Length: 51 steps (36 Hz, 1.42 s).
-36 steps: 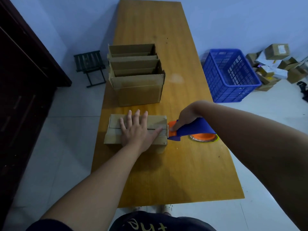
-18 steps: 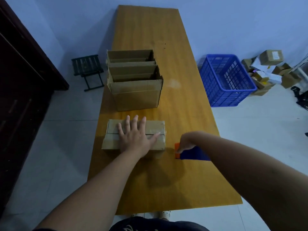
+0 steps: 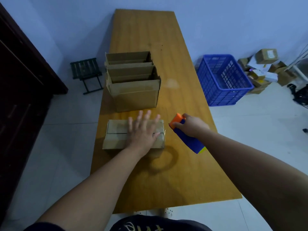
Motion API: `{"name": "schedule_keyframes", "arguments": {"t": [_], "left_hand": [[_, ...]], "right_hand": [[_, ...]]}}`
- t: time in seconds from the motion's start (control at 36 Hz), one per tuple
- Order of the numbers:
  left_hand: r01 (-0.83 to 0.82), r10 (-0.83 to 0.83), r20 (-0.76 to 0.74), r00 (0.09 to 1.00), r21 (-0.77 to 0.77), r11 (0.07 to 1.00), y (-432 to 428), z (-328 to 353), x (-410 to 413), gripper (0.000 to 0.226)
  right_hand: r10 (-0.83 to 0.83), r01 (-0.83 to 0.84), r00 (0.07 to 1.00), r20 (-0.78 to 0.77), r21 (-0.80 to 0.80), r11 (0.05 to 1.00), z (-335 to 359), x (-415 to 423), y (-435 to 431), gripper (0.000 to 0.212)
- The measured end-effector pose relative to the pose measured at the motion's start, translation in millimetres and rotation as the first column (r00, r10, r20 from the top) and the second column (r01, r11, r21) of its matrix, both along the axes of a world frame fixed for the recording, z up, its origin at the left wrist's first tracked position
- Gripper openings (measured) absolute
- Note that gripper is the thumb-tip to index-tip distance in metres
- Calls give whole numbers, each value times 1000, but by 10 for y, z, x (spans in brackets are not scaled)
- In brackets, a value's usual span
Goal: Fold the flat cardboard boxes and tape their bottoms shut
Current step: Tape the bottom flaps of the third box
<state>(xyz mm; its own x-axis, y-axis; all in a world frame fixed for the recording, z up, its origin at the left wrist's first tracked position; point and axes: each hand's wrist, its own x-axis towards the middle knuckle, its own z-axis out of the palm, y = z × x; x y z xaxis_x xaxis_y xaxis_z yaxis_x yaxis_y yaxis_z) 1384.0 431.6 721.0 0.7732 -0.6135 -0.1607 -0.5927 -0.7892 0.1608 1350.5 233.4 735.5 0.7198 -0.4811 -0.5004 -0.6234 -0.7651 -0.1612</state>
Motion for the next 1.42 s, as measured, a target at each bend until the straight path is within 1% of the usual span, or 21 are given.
{"name": "schedule_keyframes", "arguments": {"t": [0.03,0.06,0.11,0.17,0.22,0.28,0.44,0.69,0.78,0.89,0.97,1.06,1.19,1.31,1.33,1.36,1.39,1.42], "left_hand": [[122,-121,31,992,-45,991,-22,-10,-21,56],[212,-210,27,977,-82,974,-37,-18,-28,52],[275,-283,-67,957,-101,956,-35,-16,11,49],[330,-330,-157,931,-25,944,-12,-10,80,57],[383,-369,-174,913,59,922,-6,-2,120,64],[386,-370,-160,915,86,919,-11,-10,113,67],[364,-350,-141,926,92,927,-28,8,62,56],[345,-317,-187,930,143,928,-100,37,44,48],[301,-272,-173,947,171,938,-117,12,38,53],[245,-219,-154,964,183,952,-144,-12,43,70],[234,-211,-140,968,175,956,-155,12,51,73],[199,-181,-123,976,159,967,-194,31,48,74],[7,12,-146,989,131,991,-265,62,59,101],[-118,138,-171,976,122,986,-291,81,1,110],[-152,165,-191,968,80,985,-295,83,0,108],[-190,187,-216,958,7,982,-291,86,9,102],[-234,204,-245,948,-100,967,-276,91,23,94],[-282,214,-280,936,-228,932,-245,94,44,83]], "right_hand": [[-16,16,1000,23,5,1000,-6,-23,1,60],[-31,31,999,40,12,999,-11,-44,2,61],[-57,55,996,62,33,998,-19,-84,0,61],[-73,70,995,65,54,996,-21,-122,2,59],[-84,80,995,53,70,994,-30,-169,1,57],[-88,85,995,41,79,993,-42,-215,-1,58],[-120,114,991,59,99,989,-68,-323,-3,64],[-151,139,983,105,114,984,-35,-345,23,65],[-161,144,976,147,122,982,-1,-344,50,66],[-181,152,953,242,134,979,23,-364,66,66],[-223,169,923,314,190,967,47,-370,58,63],[-263,175,899,352,262,949,87,-379,49,63],[-252,149,898,362,289,946,148,-396,74,64],[-238,119,896,376,312,943,172,-413,87,63],[-236,110,895,379,325,939,179,-417,91,63],[-233,100,895,381,337,936,186,-422,98,63],[-228,91,896,380,347,934,194,-426,106,63],[-223,82,899,378,355,931,201,-429,119,63]]}}
